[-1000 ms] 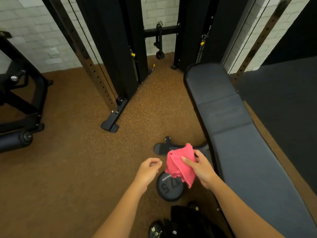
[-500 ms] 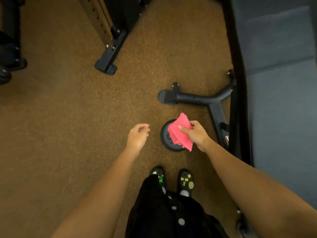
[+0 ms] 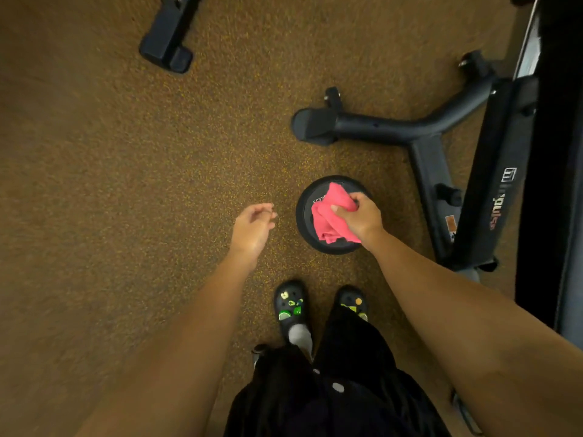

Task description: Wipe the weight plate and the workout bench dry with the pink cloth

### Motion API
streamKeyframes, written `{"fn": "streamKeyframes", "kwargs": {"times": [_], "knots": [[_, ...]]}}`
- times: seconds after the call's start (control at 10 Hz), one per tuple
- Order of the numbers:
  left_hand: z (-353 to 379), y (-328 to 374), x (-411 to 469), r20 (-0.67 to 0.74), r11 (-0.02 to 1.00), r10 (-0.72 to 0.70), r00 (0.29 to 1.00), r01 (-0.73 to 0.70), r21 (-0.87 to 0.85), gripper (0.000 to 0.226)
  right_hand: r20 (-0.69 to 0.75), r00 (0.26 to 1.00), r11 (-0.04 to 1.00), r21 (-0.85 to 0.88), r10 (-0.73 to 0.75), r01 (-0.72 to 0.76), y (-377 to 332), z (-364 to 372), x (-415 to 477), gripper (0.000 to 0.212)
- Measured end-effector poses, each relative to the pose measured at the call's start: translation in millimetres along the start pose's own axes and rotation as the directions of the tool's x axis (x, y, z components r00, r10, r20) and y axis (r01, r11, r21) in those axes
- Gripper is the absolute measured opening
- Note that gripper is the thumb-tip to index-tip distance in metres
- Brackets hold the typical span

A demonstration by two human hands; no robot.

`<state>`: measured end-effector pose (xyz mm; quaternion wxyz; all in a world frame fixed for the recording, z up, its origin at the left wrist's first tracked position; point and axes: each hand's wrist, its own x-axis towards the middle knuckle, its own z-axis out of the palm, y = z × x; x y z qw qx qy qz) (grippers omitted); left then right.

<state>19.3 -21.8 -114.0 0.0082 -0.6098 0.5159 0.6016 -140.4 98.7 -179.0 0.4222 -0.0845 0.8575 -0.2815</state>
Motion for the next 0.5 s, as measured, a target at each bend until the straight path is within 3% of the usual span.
{"fn": "streamKeyframes", "kwargs": {"times": [0.1, 0.3, 0.5], "knots": [[8, -7, 9, 0.006, 1.0, -0.003, 1.0, 0.003, -0.003, 0.016, -0.116, 0.992, 0.983, -0.183, -0.045, 0.023, 13, 5, 10, 0.045], [22, -7, 20, 0.016, 1.0, -0.003, 1.0, 0.003, -0.006, 0.019, -0.181, 0.983, 0.993, -0.12, -0.02, -0.002, 17, 6, 17, 0.057], [31, 3, 16, 0.016, 0.999, 0.043, 0.999, -0.043, 0.016, 0.018, -0.12, 0.993, 0.979, -0.199, 0.013, -0.037, 9, -9, 10, 0.079]]}}
